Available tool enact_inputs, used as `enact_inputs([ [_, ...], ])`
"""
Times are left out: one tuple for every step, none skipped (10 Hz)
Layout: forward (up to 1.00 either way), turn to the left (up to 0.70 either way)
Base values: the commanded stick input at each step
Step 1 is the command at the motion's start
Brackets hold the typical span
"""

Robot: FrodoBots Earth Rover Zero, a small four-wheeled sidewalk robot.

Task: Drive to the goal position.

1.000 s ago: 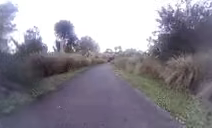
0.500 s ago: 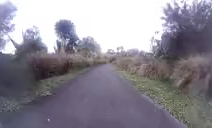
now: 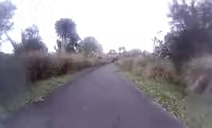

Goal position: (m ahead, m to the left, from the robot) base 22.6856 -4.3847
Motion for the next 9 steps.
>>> enact_inputs([
  [0.70,-0.35],
  [0.70,-0.23],
  [0.70,-0.14],
  [0.70,-0.05],
  [0.70,0.00],
  [0.70,0.00],
  [0.70,0.00],
  [0.70,0.00],
  [0.70,0.00],
])
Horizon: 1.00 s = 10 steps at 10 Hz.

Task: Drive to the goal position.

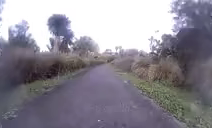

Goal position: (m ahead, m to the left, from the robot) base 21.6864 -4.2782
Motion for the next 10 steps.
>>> enact_inputs([
  [0.70,0.00],
  [0.70,0.00],
  [0.70,0.00],
  [0.70,0.00],
  [0.70,-0.09],
  [0.70,-0.19],
  [0.70,-0.26],
  [0.70,-0.30],
  [0.70,-0.33],
  [0.70,-0.35],
])
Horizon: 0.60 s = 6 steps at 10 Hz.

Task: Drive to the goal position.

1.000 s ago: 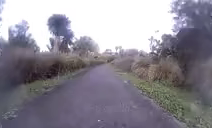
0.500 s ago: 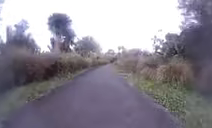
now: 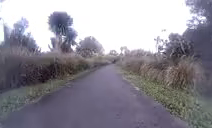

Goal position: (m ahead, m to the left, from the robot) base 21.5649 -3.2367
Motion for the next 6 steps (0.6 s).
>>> enact_inputs([
  [0.70,-0.35],
  [0.70,-0.35],
  [0.70,0.00],
  [0.70,0.00],
  [0.70,0.00],
  [0.70,0.00],
])
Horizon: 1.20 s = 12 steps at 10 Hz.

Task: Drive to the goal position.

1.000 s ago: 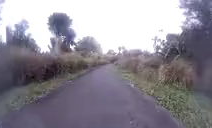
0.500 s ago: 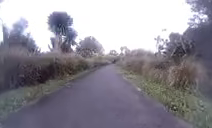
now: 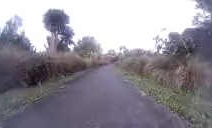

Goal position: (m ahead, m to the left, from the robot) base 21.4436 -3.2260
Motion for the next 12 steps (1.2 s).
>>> enact_inputs([
  [0.70,0.00],
  [0.70,0.00],
  [0.70,0.00],
  [0.70,0.00],
  [0.70,0.00],
  [0.70,0.00],
  [0.70,0.00],
  [0.70,0.00],
  [0.70,-0.11],
  [0.70,-0.23],
  [0.70,-0.34],
  [0.70,-0.35],
])
